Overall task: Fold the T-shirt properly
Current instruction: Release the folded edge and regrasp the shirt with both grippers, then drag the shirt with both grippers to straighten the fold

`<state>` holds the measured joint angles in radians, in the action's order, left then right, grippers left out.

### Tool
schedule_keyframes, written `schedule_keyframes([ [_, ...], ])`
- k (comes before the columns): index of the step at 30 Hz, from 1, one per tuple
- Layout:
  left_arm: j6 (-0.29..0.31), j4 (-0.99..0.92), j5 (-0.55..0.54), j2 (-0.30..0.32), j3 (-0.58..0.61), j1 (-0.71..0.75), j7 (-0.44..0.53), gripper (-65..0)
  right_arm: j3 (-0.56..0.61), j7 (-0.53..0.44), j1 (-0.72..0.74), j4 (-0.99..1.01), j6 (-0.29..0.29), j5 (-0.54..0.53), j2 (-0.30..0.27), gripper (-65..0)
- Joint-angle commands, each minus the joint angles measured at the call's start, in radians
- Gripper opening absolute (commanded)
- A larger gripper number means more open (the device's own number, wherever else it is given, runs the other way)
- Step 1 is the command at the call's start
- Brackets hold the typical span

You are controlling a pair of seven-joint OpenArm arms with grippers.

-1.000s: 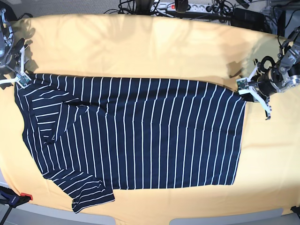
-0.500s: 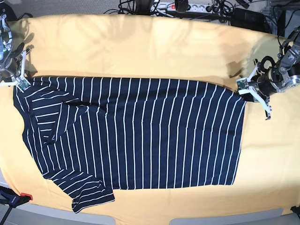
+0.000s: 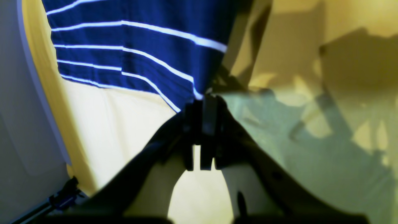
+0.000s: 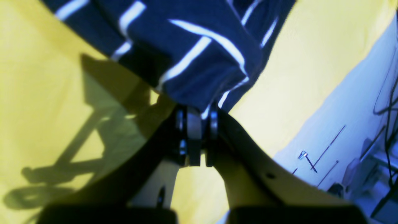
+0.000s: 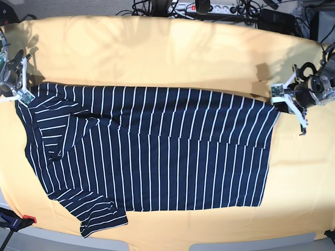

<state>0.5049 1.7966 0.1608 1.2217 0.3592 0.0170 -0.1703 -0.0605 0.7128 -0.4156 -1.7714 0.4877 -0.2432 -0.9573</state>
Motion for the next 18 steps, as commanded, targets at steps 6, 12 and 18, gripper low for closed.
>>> schedule_keyframes([
  [6, 0.007, 0.01, 0.002, 0.079, -0.013, -0.014, 0.014, -65.0, -0.012, 0.05, 0.008, -0.014, 0.055, -0.045, -0.058, -65.0],
  [12, 0.08, 0.022, -0.064, 0.111, -0.013, -0.014, 0.014, -65.0, -0.012, 0.138, -0.023, -0.014, 0.097, -0.136, -0.097, -65.0],
  [18, 0.192, 0.09, -0.122, 0.14, -0.013, -0.014, 0.014, -65.0, -0.014, 0.154, -0.112, -0.024, 0.096, -0.148, -0.152, -65.0],
])
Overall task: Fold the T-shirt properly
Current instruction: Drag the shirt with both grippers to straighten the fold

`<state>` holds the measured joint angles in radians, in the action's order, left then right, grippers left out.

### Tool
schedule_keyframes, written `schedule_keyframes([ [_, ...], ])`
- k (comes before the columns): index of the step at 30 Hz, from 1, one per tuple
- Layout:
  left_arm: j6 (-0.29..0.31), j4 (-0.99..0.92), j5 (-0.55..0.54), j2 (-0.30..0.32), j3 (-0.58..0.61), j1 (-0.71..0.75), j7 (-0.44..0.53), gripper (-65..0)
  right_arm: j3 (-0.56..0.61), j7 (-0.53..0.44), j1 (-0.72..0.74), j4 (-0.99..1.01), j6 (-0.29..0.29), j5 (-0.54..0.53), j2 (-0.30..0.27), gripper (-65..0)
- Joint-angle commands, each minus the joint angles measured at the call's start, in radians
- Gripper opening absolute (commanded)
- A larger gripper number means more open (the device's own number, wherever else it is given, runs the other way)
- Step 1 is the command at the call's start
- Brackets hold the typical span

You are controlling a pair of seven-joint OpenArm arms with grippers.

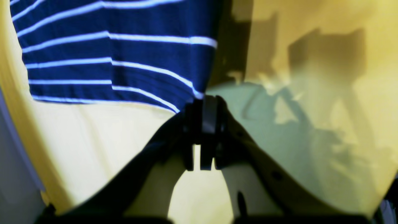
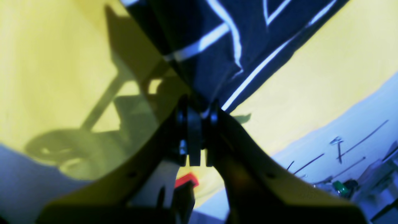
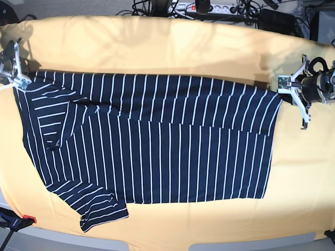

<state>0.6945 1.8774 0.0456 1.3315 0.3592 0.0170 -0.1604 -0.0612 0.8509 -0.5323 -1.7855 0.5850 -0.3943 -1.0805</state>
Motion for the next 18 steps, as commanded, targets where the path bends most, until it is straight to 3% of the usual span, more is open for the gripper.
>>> schedule_keyframes([
  [1, 0.004, 0.018, -0.011, 0.036, -0.013, -0.014, 0.004, -65.0, -0.013, 0.028, -0.011, -0.018, -0.002, -0.003, -0.033, -65.0],
  [10, 0.004, 0.04, -0.114, 0.12, -0.013, -0.011, 0.004, -65.0, -0.031, 0.116, -0.153, -0.12, 0.009, 0.005, -0.037, -65.0],
  [18, 0.004, 0.055, -0.182, 0.184, -0.013, 0.046, 0.003, -65.0, -0.232, 0.124, -0.304, -0.185, 0.06, -0.037, -0.036, -65.0],
])
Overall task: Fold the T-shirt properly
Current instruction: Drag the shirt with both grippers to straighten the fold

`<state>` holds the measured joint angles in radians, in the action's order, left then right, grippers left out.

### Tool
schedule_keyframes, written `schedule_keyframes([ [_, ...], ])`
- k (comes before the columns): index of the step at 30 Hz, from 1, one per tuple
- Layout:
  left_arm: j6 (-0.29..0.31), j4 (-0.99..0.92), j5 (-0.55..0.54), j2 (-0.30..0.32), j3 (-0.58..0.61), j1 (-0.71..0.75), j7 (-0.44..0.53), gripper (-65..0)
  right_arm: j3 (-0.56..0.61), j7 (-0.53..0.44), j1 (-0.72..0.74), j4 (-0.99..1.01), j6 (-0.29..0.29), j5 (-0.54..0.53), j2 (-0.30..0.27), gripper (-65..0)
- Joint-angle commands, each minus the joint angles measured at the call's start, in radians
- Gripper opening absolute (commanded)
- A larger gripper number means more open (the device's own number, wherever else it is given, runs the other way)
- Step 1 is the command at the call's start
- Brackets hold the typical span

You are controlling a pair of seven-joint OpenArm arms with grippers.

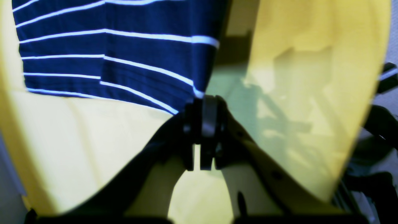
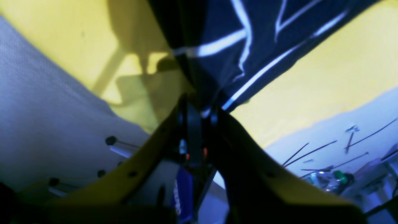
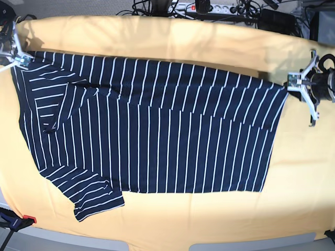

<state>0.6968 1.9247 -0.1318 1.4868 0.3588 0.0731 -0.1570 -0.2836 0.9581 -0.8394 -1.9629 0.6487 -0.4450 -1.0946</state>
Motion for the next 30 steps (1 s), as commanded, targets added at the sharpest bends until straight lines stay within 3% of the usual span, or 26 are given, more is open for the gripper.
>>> schedule_keyframes([
  [1, 0.001, 0.018, -0.002, 0.039, -0.012, 0.013, 0.0, -65.0, -0.041, 0.017, -0.018, -0.007, 0.008, -0.013, -0.022, -65.0],
  [6, 0.001, 0.062, 0.026, 0.067, -0.012, 0.086, 0.0, -65.0, -0.143, 0.031, -0.127, -0.007, 0.048, -0.076, -0.022, -65.0],
  [13, 0.001, 0.088, -0.004, 0.067, -0.012, 0.162, -0.005, -65.0, -0.156, 0.034, -0.236, -0.007, 0.049, -0.07, -0.022, -65.0],
  [18, 0.001, 0.094, -0.021, 0.067, -0.012, 0.188, -0.016, -65.0, -0.157, 0.034, -0.238, -0.007, 0.048, -0.046, -0.022, -65.0],
  [23, 0.001, 0.107, -0.119, 0.067, -0.012, 0.198, -0.114, -65.0, -0.157, 0.034, -0.238, -0.007, 0.047, -0.046, -0.022, -65.0],
  [28, 0.001, 0.111, -0.121, 0.067, -0.012, 0.198, -0.117, -65.0, -0.157, 0.035, -0.238, -0.007, 0.047, -0.051, -0.022, -65.0],
  [29, 0.001, 0.111, -0.121, 0.067, -0.012, 0.198, -0.117, -63.3, -0.157, 0.043, -0.238, -0.008, 0.043, -0.055, -0.022, -62.6],
  [30, 0.001, 0.111, -0.121, 0.067, -0.012, 0.198, -0.129, -58.1, -0.157, 0.054, -0.238, -0.008, 0.042, -0.057, -0.022, -56.0],
])
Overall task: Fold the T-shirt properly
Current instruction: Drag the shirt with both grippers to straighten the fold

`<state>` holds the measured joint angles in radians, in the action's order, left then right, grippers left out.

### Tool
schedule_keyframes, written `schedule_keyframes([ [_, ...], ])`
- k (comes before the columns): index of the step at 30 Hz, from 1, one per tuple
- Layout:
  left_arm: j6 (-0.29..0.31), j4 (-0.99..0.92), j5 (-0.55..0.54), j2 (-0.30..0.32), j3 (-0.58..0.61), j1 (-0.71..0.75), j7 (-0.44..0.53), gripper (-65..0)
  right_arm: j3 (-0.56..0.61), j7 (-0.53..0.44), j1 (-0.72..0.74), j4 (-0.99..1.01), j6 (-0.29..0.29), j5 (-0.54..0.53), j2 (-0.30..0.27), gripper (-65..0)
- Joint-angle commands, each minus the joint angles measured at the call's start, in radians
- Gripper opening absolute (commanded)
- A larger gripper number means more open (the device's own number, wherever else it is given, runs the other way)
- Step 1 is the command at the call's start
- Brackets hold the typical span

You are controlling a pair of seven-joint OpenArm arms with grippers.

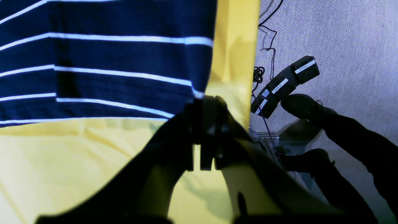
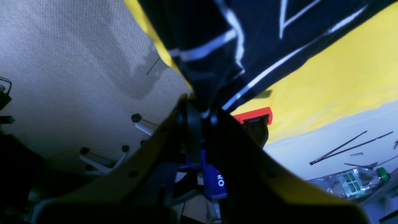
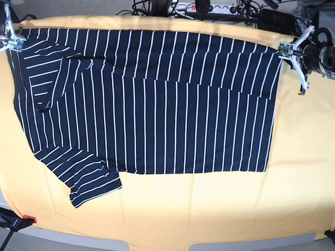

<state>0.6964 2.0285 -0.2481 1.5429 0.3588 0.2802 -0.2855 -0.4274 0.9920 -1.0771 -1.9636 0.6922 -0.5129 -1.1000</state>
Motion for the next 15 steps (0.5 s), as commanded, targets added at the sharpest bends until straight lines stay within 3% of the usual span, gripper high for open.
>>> schedule_keyframes([
  [1, 0.002, 0.007, -0.005, 0.01, -0.012, -0.009, -0.02, -52.3, -0.013, 0.03, -0.001, -0.007, -0.005, 0.011, -0.017, -49.8],
  [3, 0.002, 0.007, -0.02, 0.01, -0.012, -0.01, -0.054, -42.0, -0.013, 0.042, -0.001, -0.007, -0.004, 0.011, -0.017, -42.3],
  [4, 0.002, 0.007, -0.035, 0.01, -0.012, -0.01, -0.072, -38.8, -0.013, 0.042, 0.0, -0.008, -0.004, 0.011, -0.017, -42.1],
  [8, 0.002, 0.007, -0.081, 0.01, -0.012, -0.012, -0.12, -37.9, -0.013, 0.042, -0.001, -0.034, -0.009, 0.011, -0.017, -42.1],
  [15, 0.002, 0.032, -0.124, 0.01, -0.012, -0.082, -0.146, -37.9, -0.072, 0.112, -0.001, -0.139, -0.076, 0.011, -0.016, -42.1],
])
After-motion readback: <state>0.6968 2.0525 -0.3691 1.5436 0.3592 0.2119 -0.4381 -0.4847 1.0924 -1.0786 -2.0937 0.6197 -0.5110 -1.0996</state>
